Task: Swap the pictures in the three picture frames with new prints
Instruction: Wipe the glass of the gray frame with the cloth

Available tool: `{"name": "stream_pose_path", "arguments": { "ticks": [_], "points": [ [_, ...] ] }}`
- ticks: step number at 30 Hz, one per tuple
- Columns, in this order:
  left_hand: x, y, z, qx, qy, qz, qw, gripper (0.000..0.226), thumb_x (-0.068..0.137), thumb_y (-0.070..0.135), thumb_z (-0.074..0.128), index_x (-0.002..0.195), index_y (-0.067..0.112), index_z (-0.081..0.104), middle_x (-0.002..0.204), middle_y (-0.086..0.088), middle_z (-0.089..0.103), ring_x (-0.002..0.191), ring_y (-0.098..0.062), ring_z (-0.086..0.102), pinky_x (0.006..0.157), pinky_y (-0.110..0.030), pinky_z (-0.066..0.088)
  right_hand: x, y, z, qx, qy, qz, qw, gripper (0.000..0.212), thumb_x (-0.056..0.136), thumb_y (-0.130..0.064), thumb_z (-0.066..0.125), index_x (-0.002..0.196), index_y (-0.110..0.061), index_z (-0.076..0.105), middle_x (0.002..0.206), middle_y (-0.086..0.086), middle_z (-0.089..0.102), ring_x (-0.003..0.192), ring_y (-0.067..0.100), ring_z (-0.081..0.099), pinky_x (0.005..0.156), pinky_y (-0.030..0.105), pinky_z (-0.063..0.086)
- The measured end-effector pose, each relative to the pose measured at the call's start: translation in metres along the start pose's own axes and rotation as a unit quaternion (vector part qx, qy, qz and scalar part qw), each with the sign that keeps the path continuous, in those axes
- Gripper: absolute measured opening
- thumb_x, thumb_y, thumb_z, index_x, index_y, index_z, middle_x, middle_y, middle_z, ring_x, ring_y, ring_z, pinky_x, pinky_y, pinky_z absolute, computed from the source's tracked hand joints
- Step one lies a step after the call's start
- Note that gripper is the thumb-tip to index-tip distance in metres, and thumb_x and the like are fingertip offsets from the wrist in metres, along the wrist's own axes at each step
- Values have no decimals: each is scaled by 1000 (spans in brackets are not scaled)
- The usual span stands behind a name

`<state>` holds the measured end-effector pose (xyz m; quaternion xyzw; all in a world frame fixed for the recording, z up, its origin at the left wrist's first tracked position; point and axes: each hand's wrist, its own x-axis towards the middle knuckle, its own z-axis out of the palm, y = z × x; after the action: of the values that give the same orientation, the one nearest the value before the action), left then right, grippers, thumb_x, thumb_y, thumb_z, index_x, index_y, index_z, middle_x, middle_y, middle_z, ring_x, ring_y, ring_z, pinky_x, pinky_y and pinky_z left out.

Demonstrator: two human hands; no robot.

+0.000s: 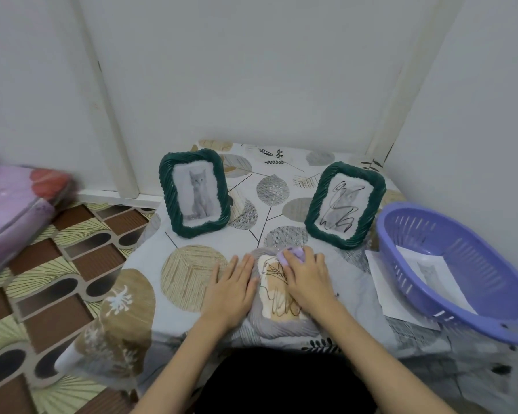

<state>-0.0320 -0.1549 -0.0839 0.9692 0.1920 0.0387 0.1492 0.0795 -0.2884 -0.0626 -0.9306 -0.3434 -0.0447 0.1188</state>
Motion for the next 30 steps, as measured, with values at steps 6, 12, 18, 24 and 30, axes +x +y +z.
{"name": "stream_pose_path", "arguments": {
  "ticks": [6,12,18,24,30],
  "points": [
    [2,-1,2,8,10,-4,1000,87,68,57,-19,148,31,2,155,18,2,144,-7,-2,116,-41,-4,-24,14,10,0,105,-155,982,37,88,-35,40,114,-23,63,96,4,64,72,26,51,61,32,51],
    [1,1,-2,4,0,-1,1000,86,67,58,-19,147,32,1,155,18,2,144,-6,-3,116,-41,-4,-6,10,11,-22,134,-73,988,34,67,-13,75,100,-18,68,104,3,65,69,23,49,54,31,46],
    [1,0,-1,9,-6,-2,1000,86,68,59,-19,147,32,2,155,18,3,144,-6,-2,116,-42,-3,-16,-1,18,39,162,-158,973,24,79,-18,65,103,-23,68,100,0,67,69,26,52,59,32,49],
    [4,-13,-12,-17,-39,26,999,100,59,80,-19,146,37,4,155,20,5,143,-2,1,116,-40,-3,-2,20,10,0,150,-137,979,21,83,-25,63,101,-17,69,98,-1,69,64,21,45,54,31,43],
    [0,-12,-10,1,-23,29,999,112,49,76,-38,146,36,0,154,21,2,143,-1,-2,115,-39,-5,7,-16,25,34,173,-123,977,26,72,-12,75,97,-13,71,98,0,70,73,27,56,64,34,52]
  ]
}}
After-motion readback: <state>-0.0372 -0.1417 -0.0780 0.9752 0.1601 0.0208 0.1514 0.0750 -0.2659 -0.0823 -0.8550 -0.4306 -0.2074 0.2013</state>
